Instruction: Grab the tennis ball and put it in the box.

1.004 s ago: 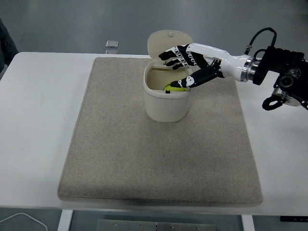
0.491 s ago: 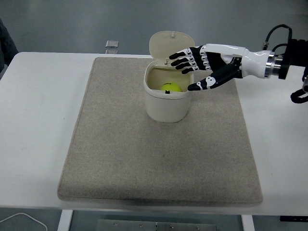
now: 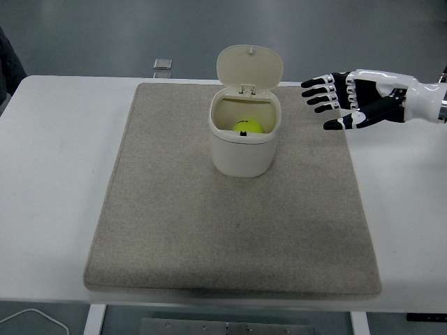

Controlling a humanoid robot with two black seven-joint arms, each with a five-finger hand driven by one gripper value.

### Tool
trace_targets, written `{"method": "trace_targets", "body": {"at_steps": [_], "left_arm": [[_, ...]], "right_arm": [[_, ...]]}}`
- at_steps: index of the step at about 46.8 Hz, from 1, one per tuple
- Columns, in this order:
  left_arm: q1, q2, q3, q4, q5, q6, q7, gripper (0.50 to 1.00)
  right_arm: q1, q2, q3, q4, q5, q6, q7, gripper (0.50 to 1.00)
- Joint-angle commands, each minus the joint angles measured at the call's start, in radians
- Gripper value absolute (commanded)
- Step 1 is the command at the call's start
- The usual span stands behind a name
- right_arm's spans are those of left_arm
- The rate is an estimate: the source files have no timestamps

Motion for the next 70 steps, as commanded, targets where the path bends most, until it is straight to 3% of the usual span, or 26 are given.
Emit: {"method": "trace_targets", "body": {"at_steps": [1, 19, 29, 39, 70], "left_arm": [[0.000, 0.000, 0.000, 0.000, 0.000, 0.000, 0.000, 0.992], [0.000, 0.000, 0.000, 0.000, 0.000, 0.000, 0.000, 0.990], [0.000, 0.000, 0.000, 0.000, 0.000, -0.001, 0.000, 0.990], [0.000, 0.000, 0.000, 0.000, 0.000, 0.000, 0.001, 0.992], [0.000, 0.000, 0.000, 0.000, 0.000, -0.001, 0.001, 0.992]], "right_arm": [[-0.022, 0.013, 0.011, -0.036, 0.079, -0.033, 0.002, 0.905], [-0.082, 0.140, 0.079, -0.198, 0.332, -0.203, 0.005, 0.905], [-0.094, 0.240, 0.082, -0.301, 0.450, -0.336, 0.012, 0.905], [-0.103, 0.318, 0.128, -0.375, 0.470, -0.430, 0.012, 0.907], [-0.105, 0.346, 0.169, -0.384, 0.472, -0.439, 0.015, 0.907]]}}
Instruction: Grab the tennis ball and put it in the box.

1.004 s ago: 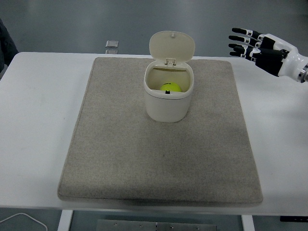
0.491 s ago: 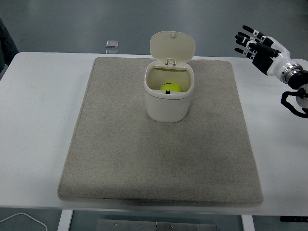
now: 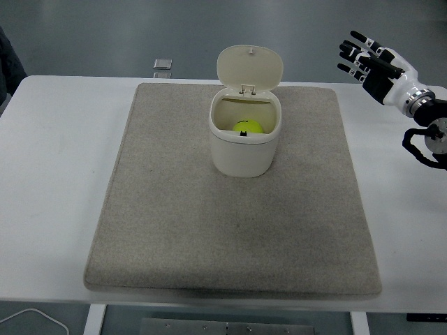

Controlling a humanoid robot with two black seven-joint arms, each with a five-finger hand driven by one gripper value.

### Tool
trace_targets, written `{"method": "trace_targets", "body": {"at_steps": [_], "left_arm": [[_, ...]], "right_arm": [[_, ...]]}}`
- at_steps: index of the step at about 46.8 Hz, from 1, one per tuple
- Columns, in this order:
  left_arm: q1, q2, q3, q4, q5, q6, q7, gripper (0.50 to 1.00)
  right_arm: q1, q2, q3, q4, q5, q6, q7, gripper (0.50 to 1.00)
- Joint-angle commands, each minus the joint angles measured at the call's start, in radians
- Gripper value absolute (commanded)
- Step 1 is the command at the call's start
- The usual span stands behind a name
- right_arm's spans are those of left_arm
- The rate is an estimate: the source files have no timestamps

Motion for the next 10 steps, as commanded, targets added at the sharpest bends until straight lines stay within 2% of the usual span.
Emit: {"method": "trace_targets", "body": {"at_steps": [1, 10], "left_arm": [[0.000, 0.000, 0.000, 0.000, 0.000, 0.000, 0.001, 0.992], [0.000, 0.000, 0.000, 0.000, 0.000, -0.001, 0.000, 0.992]], "right_arm": [[0.000, 0.006, 0.000, -0.006, 0.001, -0.001, 0.000, 0.907], [-0.017, 0.010, 0.040, -0.008, 0.001, -0.001, 0.003, 0.907]]}}
